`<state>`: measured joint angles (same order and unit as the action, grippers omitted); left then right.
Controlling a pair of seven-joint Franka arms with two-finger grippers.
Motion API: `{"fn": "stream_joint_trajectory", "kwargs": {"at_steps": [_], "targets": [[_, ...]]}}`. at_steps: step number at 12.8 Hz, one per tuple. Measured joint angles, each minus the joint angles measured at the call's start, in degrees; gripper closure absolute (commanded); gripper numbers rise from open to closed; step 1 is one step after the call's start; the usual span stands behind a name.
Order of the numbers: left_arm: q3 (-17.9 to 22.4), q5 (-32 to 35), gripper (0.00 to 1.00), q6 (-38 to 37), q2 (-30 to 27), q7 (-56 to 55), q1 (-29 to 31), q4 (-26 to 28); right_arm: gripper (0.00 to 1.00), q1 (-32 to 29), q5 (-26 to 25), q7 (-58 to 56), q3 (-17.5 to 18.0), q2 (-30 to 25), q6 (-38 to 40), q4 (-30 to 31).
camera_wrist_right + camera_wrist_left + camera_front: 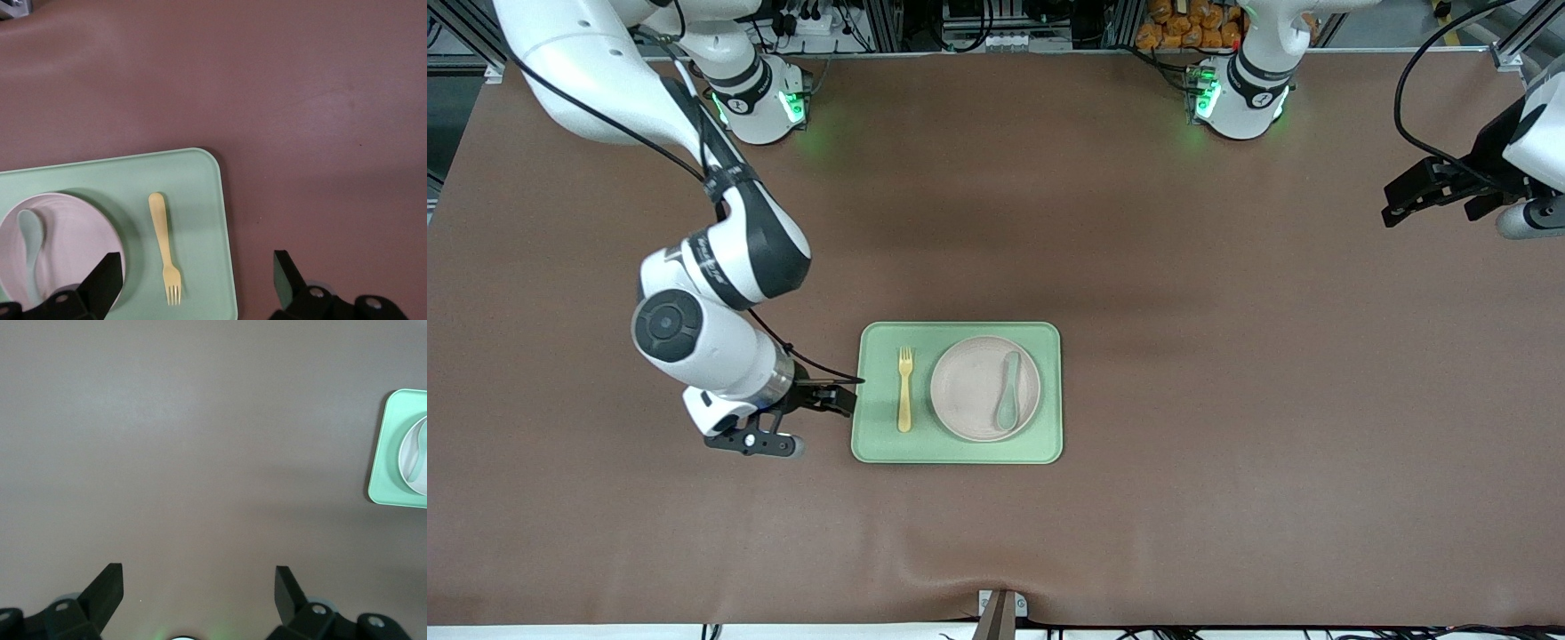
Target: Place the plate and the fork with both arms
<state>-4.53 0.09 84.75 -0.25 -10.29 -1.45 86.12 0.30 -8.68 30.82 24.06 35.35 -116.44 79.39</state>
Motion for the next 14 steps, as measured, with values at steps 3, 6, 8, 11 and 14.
{"fn": "stream_joint_trajectory", "kwargs": {"at_steps": [3, 6, 8, 11, 14], "targets": [[0.0, 0.0, 0.0, 0.0, 0.0, 0.0, 0.0, 0.0, 0.0, -4.1, 0.0, -1.6, 4.8, -2.1, 3.1, -0.6], [-0.5, 0.0, 0.0, 0.0, 0.0, 0.0, 0.0, 0.0, 0.0, -4.4, 0.0, -3.3, 3.5, -6.9, 9.2, -2.3], [-2.2, 0.0, 0.0, 0.0, 0.0, 0.0, 0.0, 0.0, 0.0, -4.5, 0.0, -3.3, 2.2, -9.9, 19.9, -7.4], [-2.8, 0.0, 0.0, 0.0, -0.1, 0.4, 0.0, 0.0, 0.0, -4.7, 0.2, -7.7, -0.9, -12.1, 32.1, -15.8], [-2.0, 0.0, 0.0, 0.1, -0.2, 6.2, 1.6, -0.1, 0.0, -4.1, 1.3, -16.9, -6.9, -14.2, 36.5, -18.0]]}}
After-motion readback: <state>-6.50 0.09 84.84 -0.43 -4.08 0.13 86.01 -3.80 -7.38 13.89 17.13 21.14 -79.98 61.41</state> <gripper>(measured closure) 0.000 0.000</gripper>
